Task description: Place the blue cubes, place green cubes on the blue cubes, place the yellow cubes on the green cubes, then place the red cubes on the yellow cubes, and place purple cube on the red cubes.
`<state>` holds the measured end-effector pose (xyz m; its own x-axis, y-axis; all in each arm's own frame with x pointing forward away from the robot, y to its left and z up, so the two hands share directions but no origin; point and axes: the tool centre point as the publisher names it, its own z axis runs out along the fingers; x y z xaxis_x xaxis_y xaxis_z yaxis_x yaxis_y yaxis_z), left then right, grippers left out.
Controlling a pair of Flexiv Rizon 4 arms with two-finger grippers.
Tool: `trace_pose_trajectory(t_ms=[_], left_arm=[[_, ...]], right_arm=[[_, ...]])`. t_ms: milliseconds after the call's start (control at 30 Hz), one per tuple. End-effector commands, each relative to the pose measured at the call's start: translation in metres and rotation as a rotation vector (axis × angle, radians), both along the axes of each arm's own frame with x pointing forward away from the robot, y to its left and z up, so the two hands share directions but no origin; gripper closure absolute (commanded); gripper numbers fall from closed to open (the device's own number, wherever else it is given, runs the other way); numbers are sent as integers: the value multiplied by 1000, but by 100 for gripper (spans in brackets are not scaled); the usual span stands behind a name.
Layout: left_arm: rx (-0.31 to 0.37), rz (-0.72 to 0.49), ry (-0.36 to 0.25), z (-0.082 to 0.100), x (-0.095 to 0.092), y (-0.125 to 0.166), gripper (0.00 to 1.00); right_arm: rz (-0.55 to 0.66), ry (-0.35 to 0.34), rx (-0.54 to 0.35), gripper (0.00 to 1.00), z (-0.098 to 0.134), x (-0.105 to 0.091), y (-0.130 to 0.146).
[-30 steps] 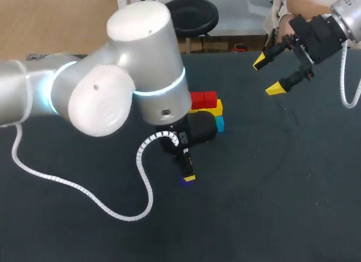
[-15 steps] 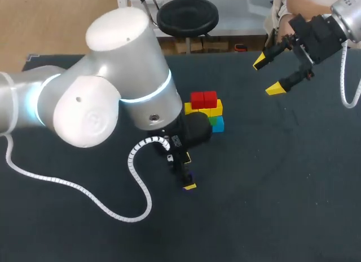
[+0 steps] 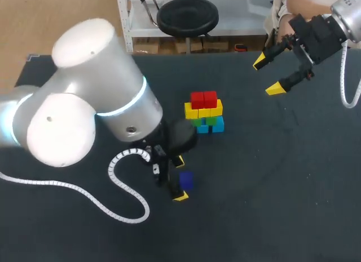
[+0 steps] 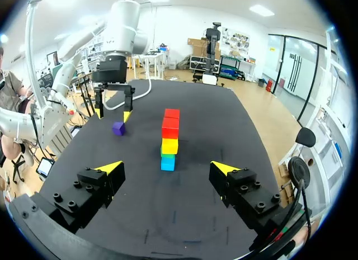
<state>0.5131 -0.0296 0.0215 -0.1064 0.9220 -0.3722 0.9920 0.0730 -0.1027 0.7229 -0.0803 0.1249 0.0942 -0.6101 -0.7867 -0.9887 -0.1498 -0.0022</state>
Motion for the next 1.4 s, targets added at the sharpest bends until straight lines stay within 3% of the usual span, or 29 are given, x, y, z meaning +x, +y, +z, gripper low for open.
trace_pose_trajectory(t_ms=[33, 800, 867, 933, 1067, 1233, 1400], left_arm=[[-52, -19, 19, -11, 10, -2, 0], [-45, -17, 16, -18, 17, -8, 0], [-45, -18, 15, -19, 17, -9, 9], [-46, -21, 15, -20, 17, -11, 29], [-38, -30, 23, -25, 18, -13, 100], [-28, -30, 19, -24, 18, -13, 100], [-14, -40, -9, -9, 18, -15, 100]], right_arm=[[-1, 0, -1, 0, 0, 0, 0], [-1, 0, -1, 0, 0, 0, 0], [-1, 0, -1, 0, 0, 0, 0], [-1, 0, -1, 0, 0, 0, 0], [-1, 0, -1, 0, 0, 0, 0], [-1, 0, -1, 0, 0, 0, 0], [-1, 0, -1, 0, 0, 0, 0]])
